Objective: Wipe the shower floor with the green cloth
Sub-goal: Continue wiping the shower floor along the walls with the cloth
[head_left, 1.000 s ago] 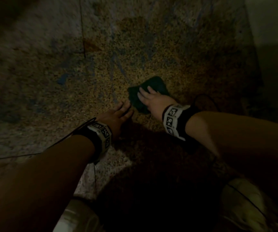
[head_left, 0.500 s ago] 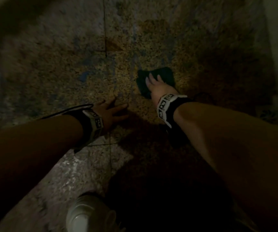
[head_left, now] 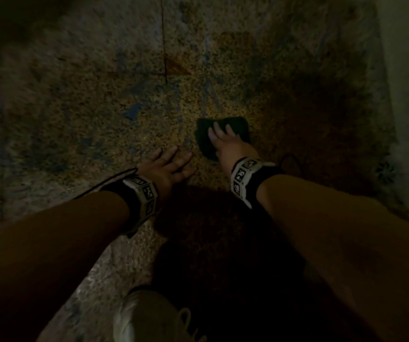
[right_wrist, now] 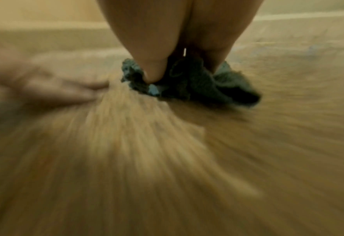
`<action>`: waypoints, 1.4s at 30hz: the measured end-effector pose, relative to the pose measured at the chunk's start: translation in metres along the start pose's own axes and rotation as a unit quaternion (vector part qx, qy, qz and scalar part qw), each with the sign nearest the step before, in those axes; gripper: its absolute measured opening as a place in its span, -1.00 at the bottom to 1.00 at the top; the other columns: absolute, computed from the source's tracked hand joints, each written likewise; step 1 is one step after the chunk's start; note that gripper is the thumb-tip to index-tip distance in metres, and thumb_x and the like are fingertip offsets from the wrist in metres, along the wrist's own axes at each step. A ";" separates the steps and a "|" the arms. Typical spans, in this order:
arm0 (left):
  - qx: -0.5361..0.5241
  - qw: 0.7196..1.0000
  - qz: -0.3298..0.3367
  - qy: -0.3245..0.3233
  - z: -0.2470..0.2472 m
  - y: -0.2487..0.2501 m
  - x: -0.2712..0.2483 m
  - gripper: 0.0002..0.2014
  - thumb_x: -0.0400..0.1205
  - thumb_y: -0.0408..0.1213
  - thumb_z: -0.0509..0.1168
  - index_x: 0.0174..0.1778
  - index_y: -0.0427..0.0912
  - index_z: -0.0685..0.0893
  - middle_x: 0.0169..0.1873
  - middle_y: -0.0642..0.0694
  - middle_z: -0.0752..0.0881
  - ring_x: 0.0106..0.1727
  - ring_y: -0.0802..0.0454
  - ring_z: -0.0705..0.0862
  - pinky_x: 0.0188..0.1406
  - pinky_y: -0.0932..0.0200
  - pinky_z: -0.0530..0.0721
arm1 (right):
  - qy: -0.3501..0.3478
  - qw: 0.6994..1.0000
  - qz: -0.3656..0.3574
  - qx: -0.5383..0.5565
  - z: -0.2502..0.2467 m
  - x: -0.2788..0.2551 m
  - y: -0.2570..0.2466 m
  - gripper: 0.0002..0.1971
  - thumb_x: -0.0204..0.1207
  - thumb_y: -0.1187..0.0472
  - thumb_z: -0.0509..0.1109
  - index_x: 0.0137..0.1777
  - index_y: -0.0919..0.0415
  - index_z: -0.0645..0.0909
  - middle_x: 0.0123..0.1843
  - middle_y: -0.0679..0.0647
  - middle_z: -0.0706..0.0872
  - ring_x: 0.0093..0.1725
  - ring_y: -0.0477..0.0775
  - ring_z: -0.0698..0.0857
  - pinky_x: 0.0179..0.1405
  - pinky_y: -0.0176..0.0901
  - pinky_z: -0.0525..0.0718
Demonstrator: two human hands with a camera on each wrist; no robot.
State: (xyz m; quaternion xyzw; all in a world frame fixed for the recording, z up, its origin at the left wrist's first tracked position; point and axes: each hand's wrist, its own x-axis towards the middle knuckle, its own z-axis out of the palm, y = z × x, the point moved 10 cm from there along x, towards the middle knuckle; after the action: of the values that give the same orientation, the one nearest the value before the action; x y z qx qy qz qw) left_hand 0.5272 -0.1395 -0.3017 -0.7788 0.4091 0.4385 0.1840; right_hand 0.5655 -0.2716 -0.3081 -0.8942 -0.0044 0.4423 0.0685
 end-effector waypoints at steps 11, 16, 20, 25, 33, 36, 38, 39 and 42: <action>-0.116 0.990 -0.055 0.059 -0.007 -0.025 0.000 -0.43 0.76 0.01 -0.15 0.65 0.08 -0.25 0.63 0.02 -0.34 0.64 -0.15 -0.32 0.63 -0.09 -0.19 | -0.018 0.995 -0.056 -0.077 0.000 -0.007 -0.030 -0.33 0.70 0.44 0.01 0.68 0.12 -0.24 0.70 0.02 -0.30 0.67 0.21 -0.23 0.63 0.03 0.01; -0.140 0.985 -0.091 0.048 0.014 -0.032 -0.014 -0.39 0.76 0.00 -0.12 0.63 0.09 -0.33 0.62 0.03 -0.38 0.64 -0.13 -0.35 0.63 -0.11 -0.22 | -0.079 0.985 -0.088 -0.122 0.035 -0.030 -0.042 -0.31 0.72 0.37 0.04 0.67 0.09 -0.31 0.68 -0.03 -0.39 0.66 0.14 -0.30 0.63 -0.03 -0.02; -0.154 0.981 -0.100 0.054 0.022 -0.031 -0.019 -0.38 0.76 0.00 -0.11 0.63 0.07 -0.34 0.62 0.01 -0.39 0.64 -0.13 -0.34 0.62 -0.07 -0.23 | -0.029 0.987 -0.104 -0.122 0.021 -0.019 -0.048 -0.37 0.74 0.31 0.01 0.68 0.05 -0.25 0.69 -0.07 -0.33 0.67 0.10 -0.24 0.64 -0.05 0.03; -0.153 0.982 -0.103 0.037 0.040 -0.039 -0.034 -0.39 0.78 -0.09 -0.06 0.65 0.04 -0.29 0.62 -0.01 -0.37 0.65 -0.11 -0.29 0.62 0.02 -0.13 | 0.004 0.989 -0.086 -0.120 -0.022 0.010 -0.062 -0.39 0.76 0.28 -0.02 0.68 0.05 -0.24 0.70 -0.07 -0.29 0.68 0.10 -0.18 0.61 -0.01 0.18; -0.185 0.973 -0.137 0.032 0.062 -0.050 -0.048 -0.36 0.77 -0.15 0.00 0.65 0.05 -0.27 0.63 0.02 -0.35 0.65 -0.10 -0.29 0.63 0.04 0.03 | -0.017 0.984 -0.085 -0.155 -0.009 0.017 -0.080 -0.32 0.71 0.46 -0.02 0.67 0.10 -0.31 0.69 -0.01 -0.33 0.67 0.18 -0.21 0.61 0.07 0.18; -0.193 0.970 -0.145 0.039 0.060 -0.049 -0.050 -0.37 0.77 -0.12 -0.02 0.65 0.05 -0.25 0.64 0.03 -0.32 0.66 -0.09 -0.25 0.61 0.02 0.12 | -0.002 0.972 -0.146 -0.182 0.020 -0.007 -0.086 -0.33 0.70 0.47 -0.06 0.68 0.07 -0.29 0.69 -0.04 -0.32 0.68 0.11 -0.20 0.62 -0.03 0.08; -0.203 0.967 -0.146 0.048 0.061 -0.048 -0.051 -0.39 0.77 -0.09 -0.03 0.66 0.06 -0.23 0.64 0.04 -0.31 0.66 -0.08 -0.25 0.61 0.04 0.12 | 0.003 0.972 -0.153 -0.176 0.023 -0.011 -0.088 -0.34 0.71 0.45 -0.06 0.68 0.06 -0.28 0.69 -0.05 -0.32 0.68 0.10 -0.21 0.63 -0.05 0.01; -0.209 0.965 -0.146 0.054 0.061 -0.048 -0.052 -0.40 0.77 -0.08 -0.05 0.66 0.06 -0.23 0.64 0.05 -0.31 0.66 -0.07 -0.25 0.61 0.06 0.10 | 0.007 0.974 -0.153 -0.169 0.021 -0.009 -0.088 -0.33 0.71 0.46 -0.05 0.68 0.05 -0.28 0.69 -0.06 -0.32 0.68 0.09 -0.21 0.62 -0.05 -0.01; -0.221 0.962 -0.144 0.065 0.062 -0.047 -0.054 -0.41 0.77 -0.06 -0.08 0.66 0.04 -0.23 0.64 0.03 -0.32 0.66 -0.06 -0.27 0.59 0.11 0.09 | 0.036 0.976 -0.155 -0.148 0.009 -0.002 -0.094 -0.30 0.69 0.49 -0.03 0.68 0.02 -0.24 0.70 -0.08 -0.29 0.68 0.07 -0.20 0.62 -0.07 -0.03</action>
State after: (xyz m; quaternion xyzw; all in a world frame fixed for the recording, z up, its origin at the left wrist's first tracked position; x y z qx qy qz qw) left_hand 0.5168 -0.0455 -0.2938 -0.8775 0.1969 0.4352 0.0414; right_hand 0.5622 -0.1779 -0.3006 -0.8981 -0.2063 0.3884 0.0032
